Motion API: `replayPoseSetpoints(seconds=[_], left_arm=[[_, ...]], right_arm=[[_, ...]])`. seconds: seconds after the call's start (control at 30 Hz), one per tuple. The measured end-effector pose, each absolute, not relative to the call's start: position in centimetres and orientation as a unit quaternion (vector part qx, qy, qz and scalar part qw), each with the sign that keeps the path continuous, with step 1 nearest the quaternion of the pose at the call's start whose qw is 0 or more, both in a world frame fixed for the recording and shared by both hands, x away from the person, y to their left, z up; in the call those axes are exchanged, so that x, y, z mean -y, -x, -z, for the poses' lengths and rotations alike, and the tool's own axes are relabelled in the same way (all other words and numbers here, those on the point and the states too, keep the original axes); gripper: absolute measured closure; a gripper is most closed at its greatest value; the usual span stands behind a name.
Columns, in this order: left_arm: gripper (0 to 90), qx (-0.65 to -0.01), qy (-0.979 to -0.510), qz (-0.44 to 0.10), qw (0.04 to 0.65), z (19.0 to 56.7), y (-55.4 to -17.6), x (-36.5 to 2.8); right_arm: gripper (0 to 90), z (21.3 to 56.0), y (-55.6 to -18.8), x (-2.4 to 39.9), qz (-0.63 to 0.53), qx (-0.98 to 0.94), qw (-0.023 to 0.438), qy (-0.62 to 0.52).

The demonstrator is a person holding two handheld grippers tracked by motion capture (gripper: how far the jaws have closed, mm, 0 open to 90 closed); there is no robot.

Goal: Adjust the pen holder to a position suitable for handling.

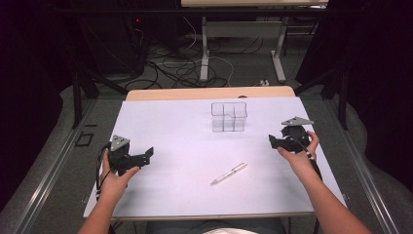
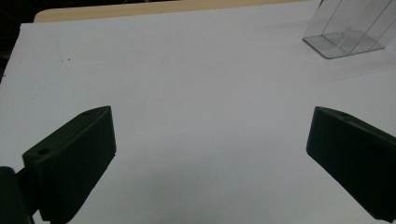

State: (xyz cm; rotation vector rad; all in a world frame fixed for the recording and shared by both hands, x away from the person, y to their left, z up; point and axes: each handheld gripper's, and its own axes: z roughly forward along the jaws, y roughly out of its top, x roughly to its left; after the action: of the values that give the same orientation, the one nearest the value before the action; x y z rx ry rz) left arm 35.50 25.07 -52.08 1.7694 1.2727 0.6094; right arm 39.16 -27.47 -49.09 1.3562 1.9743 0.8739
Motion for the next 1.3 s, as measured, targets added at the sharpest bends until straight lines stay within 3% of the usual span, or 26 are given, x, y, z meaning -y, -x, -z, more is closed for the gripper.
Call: replayPoseSetpoints(seconds=[0.47, 0.9, 1.3], left_arm=[[1.4, -0.510, -0.709, -0.245, 0.422, 52.1, -35.5, -25.1], [1.4, -0.510, -0.709, -0.244, 0.422, 52.1, -35.5, -25.1], [1.4, -0.509, -0.711, -0.243, 0.420, 52.2, -35.6, -25.0]], right_arm=[[24.2, 45.9, -41.8, 26.1, -0.333, -0.747, 0.290, -0.497], [40.1, 42.5, -44.2, 24.8, -0.319, -0.766, 0.297, -0.474], [47.7, 41.5, -46.3, 23.7, -0.312, -0.777, 0.290, -0.464]])
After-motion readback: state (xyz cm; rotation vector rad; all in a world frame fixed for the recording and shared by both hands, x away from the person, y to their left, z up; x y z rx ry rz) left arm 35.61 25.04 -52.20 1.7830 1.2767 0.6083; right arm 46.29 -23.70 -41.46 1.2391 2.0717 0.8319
